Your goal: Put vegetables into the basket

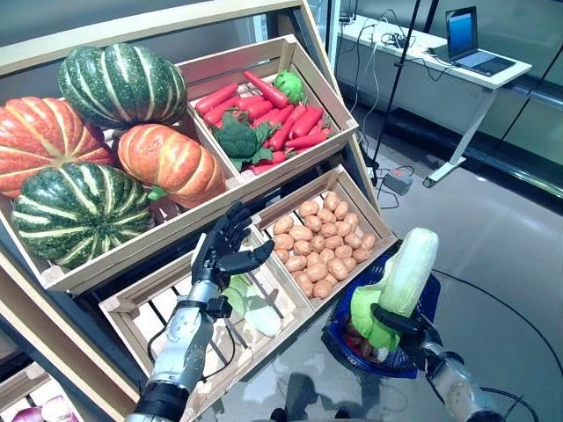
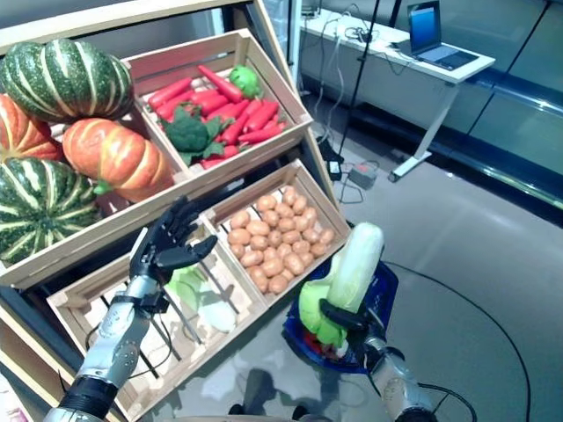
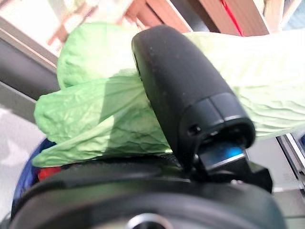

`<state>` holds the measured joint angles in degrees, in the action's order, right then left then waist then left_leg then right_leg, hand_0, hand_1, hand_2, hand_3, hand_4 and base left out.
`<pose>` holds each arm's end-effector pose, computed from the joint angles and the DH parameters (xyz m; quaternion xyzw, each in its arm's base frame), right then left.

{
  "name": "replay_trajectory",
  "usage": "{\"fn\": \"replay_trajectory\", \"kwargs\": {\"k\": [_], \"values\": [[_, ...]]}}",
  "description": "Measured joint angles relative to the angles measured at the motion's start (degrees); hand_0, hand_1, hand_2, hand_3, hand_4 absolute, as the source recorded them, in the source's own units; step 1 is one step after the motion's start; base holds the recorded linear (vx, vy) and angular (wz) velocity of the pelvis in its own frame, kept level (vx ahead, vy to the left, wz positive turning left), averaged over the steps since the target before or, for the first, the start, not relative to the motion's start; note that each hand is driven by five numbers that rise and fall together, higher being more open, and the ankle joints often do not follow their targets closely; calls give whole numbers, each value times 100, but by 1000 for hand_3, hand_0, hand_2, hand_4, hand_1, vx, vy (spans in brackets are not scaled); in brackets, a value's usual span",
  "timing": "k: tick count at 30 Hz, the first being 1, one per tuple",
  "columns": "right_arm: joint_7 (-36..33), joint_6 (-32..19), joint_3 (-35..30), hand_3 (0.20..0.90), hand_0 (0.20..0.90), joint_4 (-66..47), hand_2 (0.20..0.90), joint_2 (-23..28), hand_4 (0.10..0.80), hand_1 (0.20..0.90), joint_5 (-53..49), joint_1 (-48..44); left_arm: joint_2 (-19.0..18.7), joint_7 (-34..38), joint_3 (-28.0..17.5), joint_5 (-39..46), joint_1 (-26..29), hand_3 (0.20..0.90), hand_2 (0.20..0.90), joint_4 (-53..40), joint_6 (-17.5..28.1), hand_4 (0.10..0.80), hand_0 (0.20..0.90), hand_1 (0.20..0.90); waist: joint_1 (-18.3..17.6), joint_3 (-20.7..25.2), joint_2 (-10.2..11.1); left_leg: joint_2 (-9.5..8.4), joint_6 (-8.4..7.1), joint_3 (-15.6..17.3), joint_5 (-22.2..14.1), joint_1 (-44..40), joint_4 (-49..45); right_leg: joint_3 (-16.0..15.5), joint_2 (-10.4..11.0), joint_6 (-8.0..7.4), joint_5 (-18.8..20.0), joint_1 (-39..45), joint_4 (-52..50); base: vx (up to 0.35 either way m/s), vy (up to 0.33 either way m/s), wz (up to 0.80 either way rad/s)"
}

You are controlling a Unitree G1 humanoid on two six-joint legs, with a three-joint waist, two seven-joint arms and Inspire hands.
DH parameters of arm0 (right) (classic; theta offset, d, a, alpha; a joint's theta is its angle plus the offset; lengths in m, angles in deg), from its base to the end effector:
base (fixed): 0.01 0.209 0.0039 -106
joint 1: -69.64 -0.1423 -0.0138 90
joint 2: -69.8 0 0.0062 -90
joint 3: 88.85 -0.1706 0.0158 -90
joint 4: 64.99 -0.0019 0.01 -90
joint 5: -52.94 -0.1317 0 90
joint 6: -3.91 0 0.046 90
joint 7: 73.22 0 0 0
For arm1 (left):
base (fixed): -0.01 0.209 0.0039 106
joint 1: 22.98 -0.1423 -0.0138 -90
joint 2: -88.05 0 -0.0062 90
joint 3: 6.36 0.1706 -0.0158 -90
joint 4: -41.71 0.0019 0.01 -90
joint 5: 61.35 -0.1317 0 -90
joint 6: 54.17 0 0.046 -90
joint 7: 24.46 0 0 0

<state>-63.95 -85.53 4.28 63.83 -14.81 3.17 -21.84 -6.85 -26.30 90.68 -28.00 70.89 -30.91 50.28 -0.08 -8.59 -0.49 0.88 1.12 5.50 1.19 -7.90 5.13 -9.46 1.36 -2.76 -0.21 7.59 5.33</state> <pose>0.1594 -0.2450 -0.0314 0.2460 0.2600 -0.0903 0.9293 0.2030 0.2091 0.0355 -0.0957 0.0042 -0.0015 0.9954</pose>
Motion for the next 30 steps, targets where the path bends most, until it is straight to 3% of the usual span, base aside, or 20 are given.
{"fn": "replay_trajectory", "kwargs": {"k": [4, 7, 12, 19, 30], "values": [[-369, -195, -45, 300, 300, 715, 300, 374, 400, 300, -99, -964, -43, 252, 152, 0, 330, 900, 900, 326, 38, 800, 900, 900, 18, -310, -74, -7, 25, 20, 142, 545, -73, -20, 8, 21, 175, -515, -28, -265, -50, -2], [-618, -322, -48, 300, 300, 1279, 300, 608, 400, 300, -261, -2124, -180, 420, 443, 9, 1143, 900, 900, 746, 57, 800, 900, 900, 56, -1040, -90, 10, 21, -16, 150, 1169, -553, -70, 23, 79, 225, -1048, -364, -202, -81, 7], [-820, -396, -56, 300, 300, 1519, 300, 763, 400, 300, -268, -3231, -293, 485, 618, 88, 1891, 900, 900, 928, 90, 800, 900, 900, 127, -1907, -102, 29, -14, -61, -56, 1939, -1436, -242, 130, 200, -205, -1949, -1613, -86, -61, 7], [-1040, -393, -52, 300, 300, 1721, 300, 932, 400, 300, -240, -3559, -305, 712, 701, 119, 1962, 900, 900, 908, 146, 800, 900, 900, 225, -2091, -167, -163, -7, -180, -714, 3213, -3218, -263, 625, 288, -1233, -3362, -3906, -19, 3, 17], [-1305, -263, -52, 300, 300, 1759, 300, 1215, 400, 300, -234, -3629, -476, 1350, 783, -95, 1974, 900, 900, 680, 425, 800, 900, 900, 224, -2143, -229, -184, 3, -210, -1610, 4645, -5483, -193, 957, 448, -2134, -4688, -6097, 9, 21, 5]]}}
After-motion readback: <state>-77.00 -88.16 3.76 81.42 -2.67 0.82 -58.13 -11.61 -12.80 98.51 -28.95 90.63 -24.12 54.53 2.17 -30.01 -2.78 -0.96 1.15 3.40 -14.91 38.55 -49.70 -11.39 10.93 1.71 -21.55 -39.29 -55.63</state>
